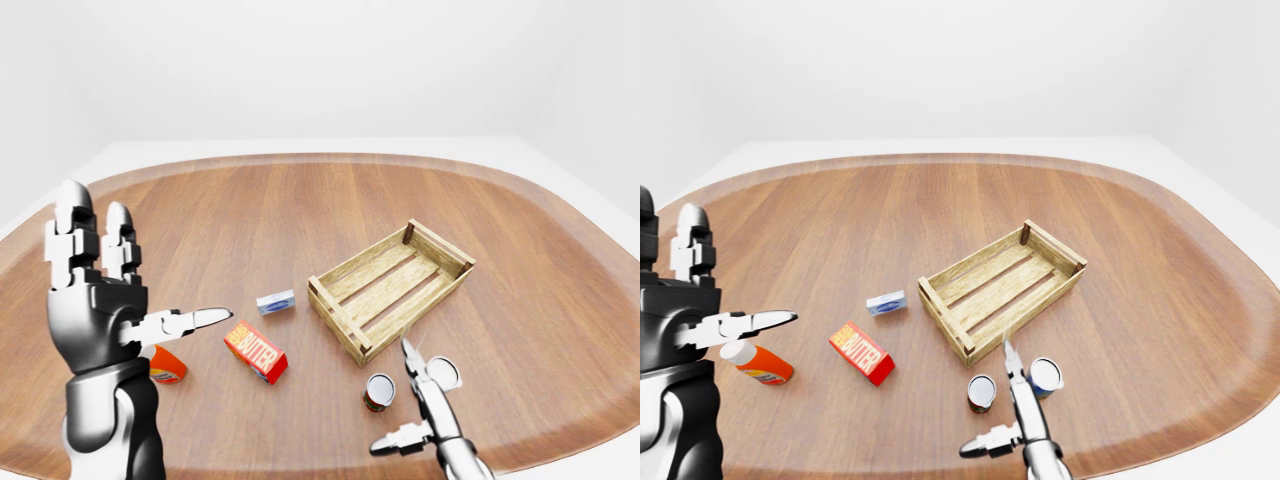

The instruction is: Pick up the tomato sauce, and put it in the wooden tray.

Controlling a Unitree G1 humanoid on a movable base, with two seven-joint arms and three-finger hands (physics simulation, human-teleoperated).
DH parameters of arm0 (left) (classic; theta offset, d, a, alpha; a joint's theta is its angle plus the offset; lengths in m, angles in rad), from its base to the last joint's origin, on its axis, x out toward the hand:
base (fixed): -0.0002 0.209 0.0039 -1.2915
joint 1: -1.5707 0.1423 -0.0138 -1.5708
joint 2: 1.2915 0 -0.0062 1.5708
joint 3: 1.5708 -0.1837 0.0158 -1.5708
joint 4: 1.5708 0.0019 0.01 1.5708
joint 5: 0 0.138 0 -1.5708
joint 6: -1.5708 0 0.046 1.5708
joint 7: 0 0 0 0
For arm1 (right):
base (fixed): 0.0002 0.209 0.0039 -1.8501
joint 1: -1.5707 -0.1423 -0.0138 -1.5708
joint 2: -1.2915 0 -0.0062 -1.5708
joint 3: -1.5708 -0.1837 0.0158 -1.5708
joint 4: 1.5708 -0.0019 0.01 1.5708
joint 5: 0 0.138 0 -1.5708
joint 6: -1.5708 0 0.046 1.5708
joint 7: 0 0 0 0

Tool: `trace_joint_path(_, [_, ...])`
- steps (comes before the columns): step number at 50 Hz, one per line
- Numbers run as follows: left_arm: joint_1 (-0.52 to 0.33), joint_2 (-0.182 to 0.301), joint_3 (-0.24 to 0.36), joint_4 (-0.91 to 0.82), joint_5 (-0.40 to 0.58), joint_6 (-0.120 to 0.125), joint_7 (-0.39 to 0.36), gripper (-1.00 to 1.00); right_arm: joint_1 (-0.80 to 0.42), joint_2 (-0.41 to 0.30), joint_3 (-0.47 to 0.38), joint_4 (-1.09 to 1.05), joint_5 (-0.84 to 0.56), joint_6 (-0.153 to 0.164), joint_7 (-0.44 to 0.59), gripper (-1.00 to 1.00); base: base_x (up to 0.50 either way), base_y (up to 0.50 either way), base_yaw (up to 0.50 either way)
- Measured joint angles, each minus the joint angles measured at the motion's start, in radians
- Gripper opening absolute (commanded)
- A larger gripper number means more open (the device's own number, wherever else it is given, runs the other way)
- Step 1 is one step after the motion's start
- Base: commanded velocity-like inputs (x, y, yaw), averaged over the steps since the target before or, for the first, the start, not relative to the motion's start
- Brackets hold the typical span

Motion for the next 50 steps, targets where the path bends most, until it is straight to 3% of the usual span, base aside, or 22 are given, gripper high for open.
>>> trace_joint_path(50, [0.004, -0.004, -0.015, 0.007, 0.011, 0.000, -0.003, 1.00, -0.070, 0.011, -0.026, 0.116, -0.013, 0.000, -0.007, 1.00, 0.00, 0.00, 0.00])
